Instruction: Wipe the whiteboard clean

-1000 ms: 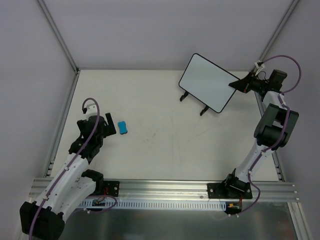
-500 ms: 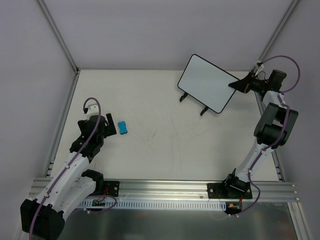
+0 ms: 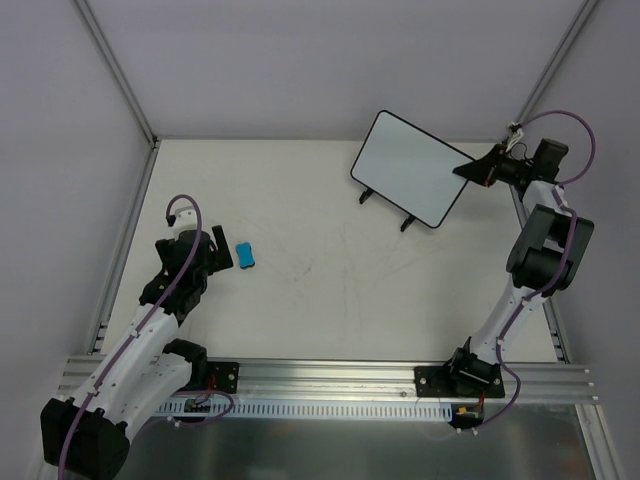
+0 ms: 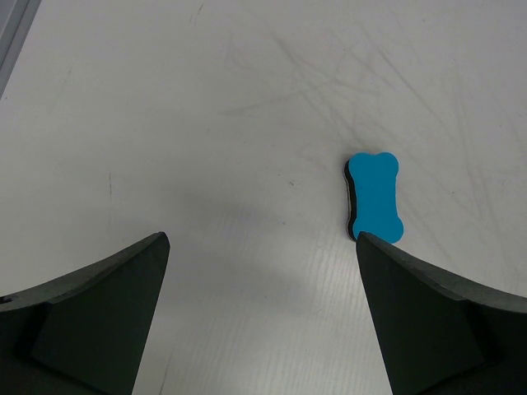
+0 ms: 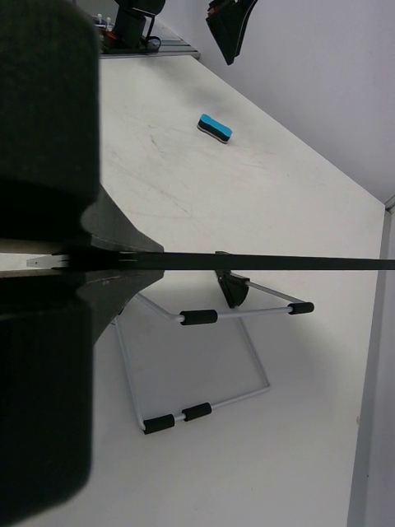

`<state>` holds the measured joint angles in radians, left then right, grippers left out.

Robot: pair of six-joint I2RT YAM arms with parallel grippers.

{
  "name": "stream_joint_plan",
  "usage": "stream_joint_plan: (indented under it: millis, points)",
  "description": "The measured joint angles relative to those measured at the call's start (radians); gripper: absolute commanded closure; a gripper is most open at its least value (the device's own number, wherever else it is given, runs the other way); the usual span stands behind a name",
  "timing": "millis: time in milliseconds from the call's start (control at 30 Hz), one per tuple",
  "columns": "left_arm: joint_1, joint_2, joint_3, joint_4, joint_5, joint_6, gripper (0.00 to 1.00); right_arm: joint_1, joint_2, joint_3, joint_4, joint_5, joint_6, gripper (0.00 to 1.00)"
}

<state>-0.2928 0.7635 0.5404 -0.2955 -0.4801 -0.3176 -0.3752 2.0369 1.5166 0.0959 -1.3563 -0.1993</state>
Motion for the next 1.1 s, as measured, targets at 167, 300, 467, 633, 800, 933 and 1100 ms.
stream_joint_plan:
  millis: [167, 300, 467, 633, 800, 933, 1100]
  points:
    - [0.000, 0.000, 0.000, 0.004, 0.000, 0.002, 0.01, 0.003, 0.019, 0.000, 0.000, -0.006, 0.000, 1.00]
    - [0.000, 0.000, 0.000, 0.007, 0.001, 0.006, 0.01, 0.006, 0.044, -0.002, 0.000, -0.007, 0.000, 1.00]
    - [0.000, 0.000, 0.000, 0.008, 0.001, 0.015, 0.01, 0.010, 0.056, -0.022, -0.003, -0.011, 0.000, 0.95]
    - [0.000, -0.003, 0.000, 0.011, 0.001, 0.019, 0.01, 0.011, 0.056, -0.025, -0.003, -0.023, 0.011, 0.67]
    - [0.000, -0.011, 0.000, 0.013, 0.002, 0.021, 0.01, 0.011, 0.056, -0.031, -0.003, -0.037, 0.020, 0.45]
    - [0.000, -0.019, 0.000, 0.014, 0.002, 0.021, 0.01, 0.010, 0.056, -0.043, -0.003, -0.039, 0.019, 0.36]
    - [0.000, -0.020, -0.001, 0.021, 0.003, 0.022, 0.01, 0.003, 0.055, -0.069, 0.003, -0.039, 0.021, 0.01]
